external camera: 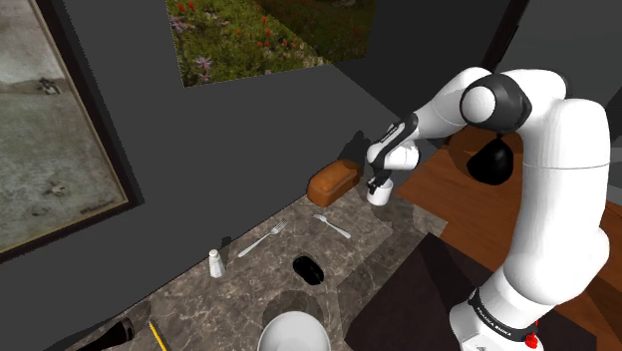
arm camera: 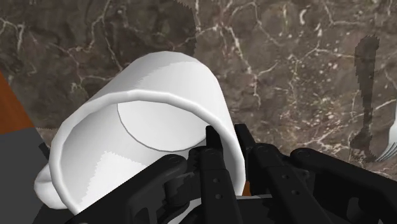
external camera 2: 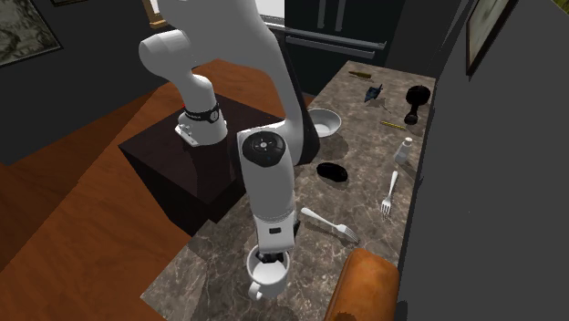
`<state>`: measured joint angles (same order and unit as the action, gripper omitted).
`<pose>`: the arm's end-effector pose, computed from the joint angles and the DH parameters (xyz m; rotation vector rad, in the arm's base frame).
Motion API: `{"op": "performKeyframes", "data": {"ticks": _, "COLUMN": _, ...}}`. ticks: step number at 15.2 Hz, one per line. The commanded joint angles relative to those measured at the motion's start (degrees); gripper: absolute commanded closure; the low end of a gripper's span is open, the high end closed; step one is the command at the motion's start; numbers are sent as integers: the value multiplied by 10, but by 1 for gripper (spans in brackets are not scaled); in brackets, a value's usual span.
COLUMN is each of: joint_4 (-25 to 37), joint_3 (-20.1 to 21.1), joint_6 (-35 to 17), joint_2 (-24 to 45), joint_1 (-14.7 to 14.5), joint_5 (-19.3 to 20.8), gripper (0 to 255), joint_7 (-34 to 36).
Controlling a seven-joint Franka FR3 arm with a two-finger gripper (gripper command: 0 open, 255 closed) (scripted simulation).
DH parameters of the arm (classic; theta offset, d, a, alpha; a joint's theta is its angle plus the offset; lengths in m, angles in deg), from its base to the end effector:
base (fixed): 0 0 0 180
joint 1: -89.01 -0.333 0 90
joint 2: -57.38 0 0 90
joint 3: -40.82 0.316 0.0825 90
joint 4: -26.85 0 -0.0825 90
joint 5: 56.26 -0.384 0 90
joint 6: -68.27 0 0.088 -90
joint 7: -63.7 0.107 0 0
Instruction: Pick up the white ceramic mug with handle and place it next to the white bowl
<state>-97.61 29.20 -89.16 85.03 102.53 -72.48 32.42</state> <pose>0.5108 -0.2536 0.1812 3.1045 -0.1881 0.1754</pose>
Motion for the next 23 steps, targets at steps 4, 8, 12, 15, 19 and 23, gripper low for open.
{"op": "performKeyframes", "data": {"ticks": 4, "joint_4": -5, "joint_3": -15, "joint_6": 29, "joint_2": -34, "joint_1": -11, "joint_5": 16, "gripper": 255, "joint_7": 13}}
{"op": "performKeyframes", "data": {"ticks": 8, "joint_4": -7, "joint_3": -26, "joint_6": 53, "joint_2": -60, "joint_1": -19, "joint_5": 31, "gripper": 255, "joint_7": 23}}
{"op": "performKeyframes", "data": {"ticks": 12, "joint_4": -8, "joint_3": -36, "joint_6": 77, "joint_2": -86, "joint_1": -26, "joint_5": 45, "gripper": 255, "joint_7": 34}}
{"op": "performKeyframes", "data": {"ticks": 15, "joint_4": -7, "joint_3": -42, "joint_6": 96, "joint_2": -105, "joint_1": -31, "joint_5": 57, "gripper": 255, "joint_7": 43}}
{"op": "performKeyframes", "data": {"ticks": 19, "joint_4": -4, "joint_3": -48, "joint_6": 120, "joint_2": -127, "joint_1": -35, "joint_5": 70, "gripper": 255, "joint_7": 52}}
{"op": "performKeyframes", "data": {"ticks": 23, "joint_4": -52, "joint_3": -41, "joint_6": 102, "joint_2": -161, "joint_1": -78, "joint_5": 96, "gripper": 255, "joint_7": 119}}
